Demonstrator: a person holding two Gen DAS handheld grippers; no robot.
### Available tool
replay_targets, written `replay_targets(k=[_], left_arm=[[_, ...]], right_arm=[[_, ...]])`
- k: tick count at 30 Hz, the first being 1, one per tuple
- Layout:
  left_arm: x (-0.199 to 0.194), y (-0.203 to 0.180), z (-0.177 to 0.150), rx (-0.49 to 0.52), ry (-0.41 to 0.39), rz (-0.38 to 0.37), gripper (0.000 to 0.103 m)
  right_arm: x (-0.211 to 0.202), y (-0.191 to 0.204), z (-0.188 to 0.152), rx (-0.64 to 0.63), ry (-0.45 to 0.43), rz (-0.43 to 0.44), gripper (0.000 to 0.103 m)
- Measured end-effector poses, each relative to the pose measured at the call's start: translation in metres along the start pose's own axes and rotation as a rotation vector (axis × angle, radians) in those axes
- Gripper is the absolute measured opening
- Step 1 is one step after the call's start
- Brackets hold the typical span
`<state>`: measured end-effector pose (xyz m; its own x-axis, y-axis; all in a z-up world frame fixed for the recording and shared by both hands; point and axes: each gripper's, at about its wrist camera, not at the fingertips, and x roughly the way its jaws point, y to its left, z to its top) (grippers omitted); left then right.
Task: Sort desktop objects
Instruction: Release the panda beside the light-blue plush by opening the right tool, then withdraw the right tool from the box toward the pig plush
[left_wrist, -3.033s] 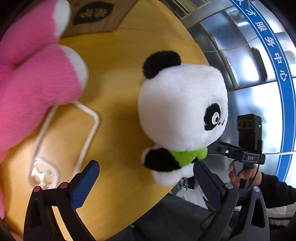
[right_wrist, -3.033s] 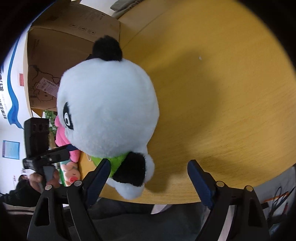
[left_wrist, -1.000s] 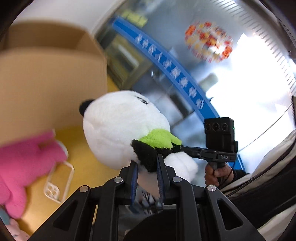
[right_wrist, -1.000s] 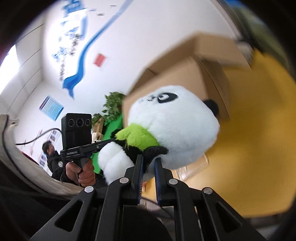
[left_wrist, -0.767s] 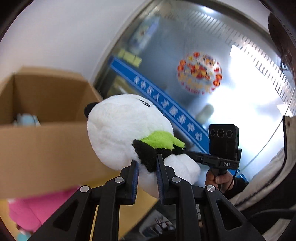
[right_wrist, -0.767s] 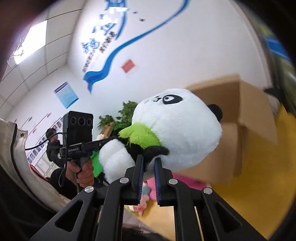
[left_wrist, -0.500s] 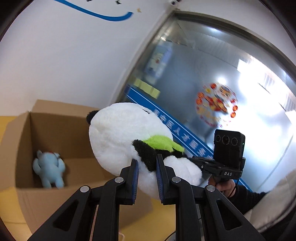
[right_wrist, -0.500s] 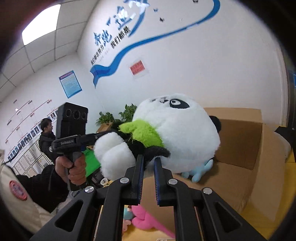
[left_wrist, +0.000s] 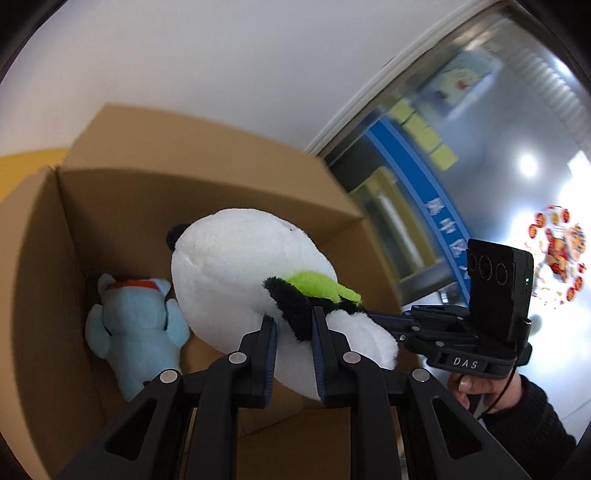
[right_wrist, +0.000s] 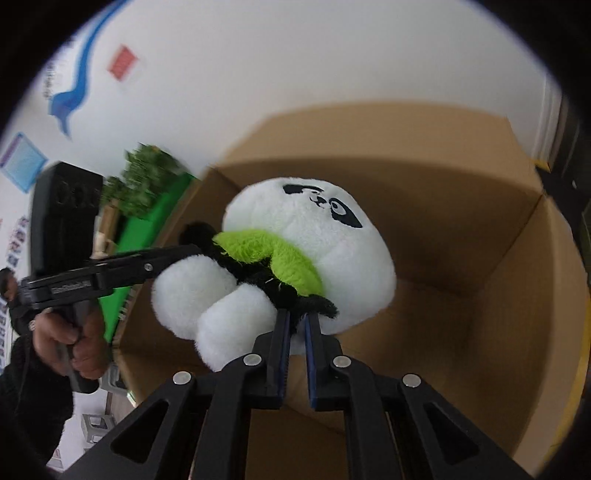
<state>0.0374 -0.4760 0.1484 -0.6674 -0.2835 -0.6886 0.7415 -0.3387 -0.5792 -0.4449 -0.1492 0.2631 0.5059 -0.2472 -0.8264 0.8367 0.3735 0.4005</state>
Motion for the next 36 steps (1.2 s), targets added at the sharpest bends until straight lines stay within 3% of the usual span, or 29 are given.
replay_targets(k=[3, 4, 5, 7, 11, 14, 18, 19, 21, 22, 23, 26, 30, 31, 33, 34, 36], left_arm=[[0.052, 0.022, 0.011, -0.043, 0.078, 0.021, 0.017], [0.070, 0.024, 0.010, -0.050, 0.111, 0.005, 0.003], [0.087, 0.026, 0.009, -0.054, 0.143, -0.009, 0.000], [0.120, 0.025, 0.006, -0.044, 0.187, -0.001, 0.000], [0.174, 0.031, -0.011, -0.052, 0.316, 0.089, 0.000], [0.192, 0.042, -0.019, -0.047, 0.374, 0.152, 0.000], [0.198, 0.055, -0.016, -0.076, 0.380, 0.174, 0.000], [0.199, 0.057, -0.016, -0.079, 0.380, 0.180, 0.000], [0.201, 0.062, -0.016, -0.096, 0.382, 0.195, 0.000], [0.202, 0.064, -0.016, -0.109, 0.384, 0.204, 0.004], [0.204, 0.066, -0.017, -0.122, 0.385, 0.212, 0.012], [0.204, 0.068, -0.021, -0.137, 0.392, 0.236, 0.040], [0.182, 0.061, -0.025, -0.119, 0.386, 0.248, 0.040], [0.166, 0.051, -0.026, -0.082, 0.361, 0.250, 0.041], [0.125, 0.025, -0.031, 0.017, 0.297, 0.268, 0.058], [0.105, 0.013, -0.034, 0.058, 0.266, 0.279, 0.069], [0.058, -0.008, -0.042, 0.136, 0.185, 0.316, 0.078]], right_arm=[[0.006, -0.027, -0.008, 0.027, 0.044, -0.007, 0.000], [0.005, -0.034, -0.011, 0.032, 0.052, -0.001, 0.000], [0.004, -0.041, -0.015, 0.037, 0.060, 0.005, 0.000], [0.008, -0.042, -0.009, 0.047, 0.102, -0.028, 0.000], [0.010, -0.069, -0.043, 0.071, 0.217, -0.079, 0.000], [0.000, -0.097, -0.058, 0.110, 0.257, -0.132, 0.001], [-0.036, -0.137, -0.082, 0.172, 0.264, -0.247, 0.003], [-0.047, -0.143, -0.091, 0.184, 0.270, -0.270, 0.005], [-0.075, -0.149, -0.112, 0.189, 0.274, -0.297, 0.031], [-0.093, -0.145, -0.122, 0.174, 0.262, -0.290, 0.052], [-0.111, -0.142, -0.133, 0.160, 0.251, -0.284, 0.061], [-0.165, -0.132, -0.164, 0.117, 0.217, -0.265, 0.061], [-0.237, -0.119, -0.205, 0.060, 0.171, -0.239, 0.061], [-0.255, -0.116, -0.216, 0.045, 0.159, -0.232, 0.061], [-0.290, -0.109, -0.236, 0.017, 0.136, -0.219, 0.066], [-0.320, -0.103, -0.251, 0.008, 0.103, -0.200, 0.075], [-0.388, -0.087, -0.284, -0.002, 0.017, -0.149, 0.080]])
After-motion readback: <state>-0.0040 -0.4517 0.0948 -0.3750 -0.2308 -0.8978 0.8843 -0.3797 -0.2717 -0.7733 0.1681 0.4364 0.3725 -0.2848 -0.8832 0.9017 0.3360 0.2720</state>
